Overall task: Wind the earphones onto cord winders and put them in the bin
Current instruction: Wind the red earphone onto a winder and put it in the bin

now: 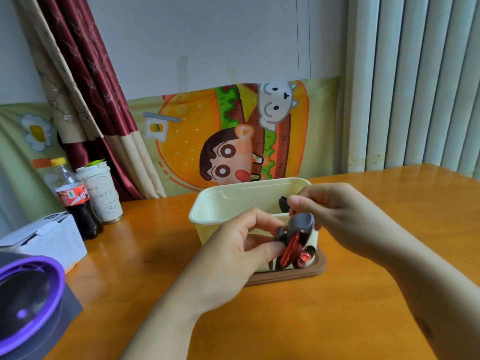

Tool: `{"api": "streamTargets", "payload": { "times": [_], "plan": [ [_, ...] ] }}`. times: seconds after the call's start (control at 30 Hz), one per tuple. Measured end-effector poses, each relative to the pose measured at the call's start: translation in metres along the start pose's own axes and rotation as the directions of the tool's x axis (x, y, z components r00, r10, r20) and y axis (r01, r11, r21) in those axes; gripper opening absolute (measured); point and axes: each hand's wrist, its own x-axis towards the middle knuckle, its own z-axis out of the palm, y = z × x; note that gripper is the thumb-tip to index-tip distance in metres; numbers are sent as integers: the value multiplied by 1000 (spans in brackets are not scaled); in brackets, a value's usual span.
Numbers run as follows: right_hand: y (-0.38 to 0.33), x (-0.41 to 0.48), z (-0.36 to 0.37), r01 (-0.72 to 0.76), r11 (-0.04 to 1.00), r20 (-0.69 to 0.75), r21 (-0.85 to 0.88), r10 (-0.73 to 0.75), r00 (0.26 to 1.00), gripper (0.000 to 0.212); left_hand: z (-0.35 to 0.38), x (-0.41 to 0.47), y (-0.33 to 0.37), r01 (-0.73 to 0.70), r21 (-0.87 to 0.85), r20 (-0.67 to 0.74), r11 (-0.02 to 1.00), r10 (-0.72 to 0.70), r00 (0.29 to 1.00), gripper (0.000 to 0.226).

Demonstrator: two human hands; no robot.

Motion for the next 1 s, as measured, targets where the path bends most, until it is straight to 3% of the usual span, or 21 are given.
{"api": "streamTargets", "payload": {
  "times": [0.1, 0.2, 0.4, 0.53, 0.63, 0.7, 0.83, 1.0],
  "plan": [
    [4, -1, 4, -99, 985, 150, 142, 77, 986, 48, 0, 0, 0, -26, -24, 21, 999, 27, 999, 12],
    [3, -1, 16, -159, 946, 179, 282, 111, 978, 47, -3, 2, -6, -51, 24, -34, 998, 52, 998, 16],
    [-5, 0, 33, -44, 976, -121, 213, 71, 990, 32, -3, 2, -8, -57, 48, -128, 997, 63, 990, 24],
    [-5, -1, 36, 45, 980, -344, 195, 26, 939, 27, 3, -2, -2, -81, -45, -109, 996, 76, 991, 39],
    [-7, -3, 35, 89, 980, -423, 178, -6, 906, 19, 14, -3, 0, -149, -102, -78, 984, 141, 987, 61],
    [-11, -5, 35, 109, 979, -416, 171, -28, 909, 14, 23, -1, 0, -179, -101, -166, 979, 161, 973, 65],
    [-20, -5, 30, 60, 970, -280, 235, 8, 960, 16, 22, 3, -2, -217, -179, -426, 960, 123, 896, 41],
    [-17, -3, 10, -1, 949, -89, 315, 31, 996, 34, 16, 6, -5, -227, -365, -363, 903, 86, 928, 35]
  ]
}}
